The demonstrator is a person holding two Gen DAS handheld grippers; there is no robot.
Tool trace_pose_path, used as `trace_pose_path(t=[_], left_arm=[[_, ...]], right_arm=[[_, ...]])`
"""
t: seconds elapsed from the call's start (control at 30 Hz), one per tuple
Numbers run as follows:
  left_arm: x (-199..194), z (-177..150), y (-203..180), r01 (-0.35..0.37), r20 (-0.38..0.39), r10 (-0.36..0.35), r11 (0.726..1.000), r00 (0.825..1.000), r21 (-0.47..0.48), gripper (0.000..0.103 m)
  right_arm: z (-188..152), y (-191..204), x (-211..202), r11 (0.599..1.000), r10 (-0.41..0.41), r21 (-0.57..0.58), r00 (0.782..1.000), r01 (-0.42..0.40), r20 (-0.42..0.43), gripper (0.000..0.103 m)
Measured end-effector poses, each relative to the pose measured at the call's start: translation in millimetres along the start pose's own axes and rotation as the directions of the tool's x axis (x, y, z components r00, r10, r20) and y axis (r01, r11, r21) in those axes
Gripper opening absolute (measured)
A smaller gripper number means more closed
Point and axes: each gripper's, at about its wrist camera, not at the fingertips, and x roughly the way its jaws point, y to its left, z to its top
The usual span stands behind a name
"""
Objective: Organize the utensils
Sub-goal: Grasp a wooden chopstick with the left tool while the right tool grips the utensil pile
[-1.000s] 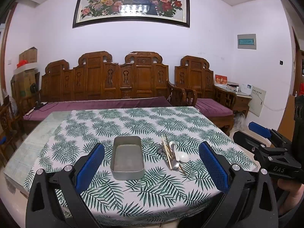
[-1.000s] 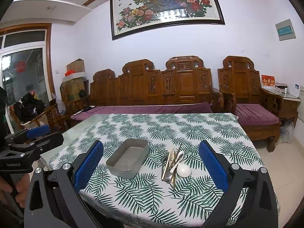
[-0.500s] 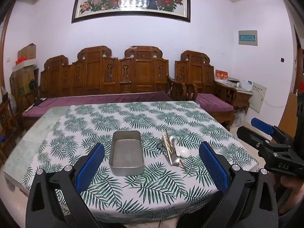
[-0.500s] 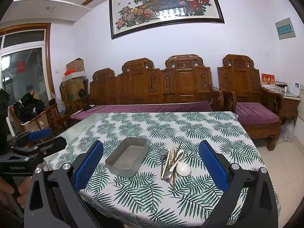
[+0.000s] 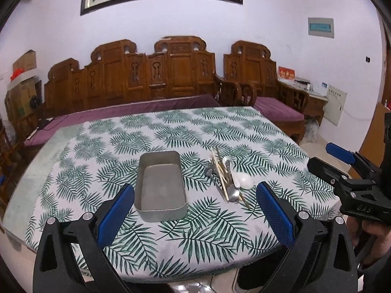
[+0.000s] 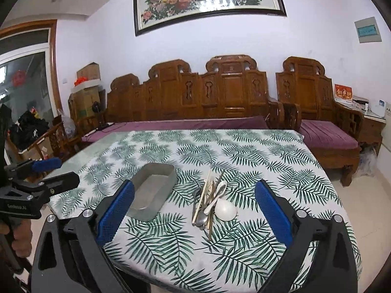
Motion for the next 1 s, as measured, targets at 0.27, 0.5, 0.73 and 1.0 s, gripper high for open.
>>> trace_pose_path(t=[0.27,0.5,0.73,1.0], left_arm=[[44.8,-0.9,-2.8,0.024,-0.070,-0.022,1.000,0.997,0.020,0.096],[91.8,-4.7,-7.7,0.063,-0.148,-0.060,0.998,0.987,0.014,0.083],[141.9,-10.8,-18.4,0.105,-0.229,-0.100,0.994,0.968,0.009,0.065],[199.6,-11.1,-34.1,0.130,-0.296,-0.126,0.991,0.947,-0.006,0.046]], right_arm=[[-8.1,-15.6,55.4,1.000,0.022,0.005,0.995,-0.021,-0.096,0.072],[-18.5,-40.6,107.3,1.000,0.028,0.015,0.985,-0.025,-0.173,0.051],[-39.9,-65.0,153.2,0.996,0.054,0.078,0.970,-0.037,-0.237,0.043],[-62.9,-82.5,184.7,0.987,0.102,0.152,0.950,-0.059,-0.296,0.036]])
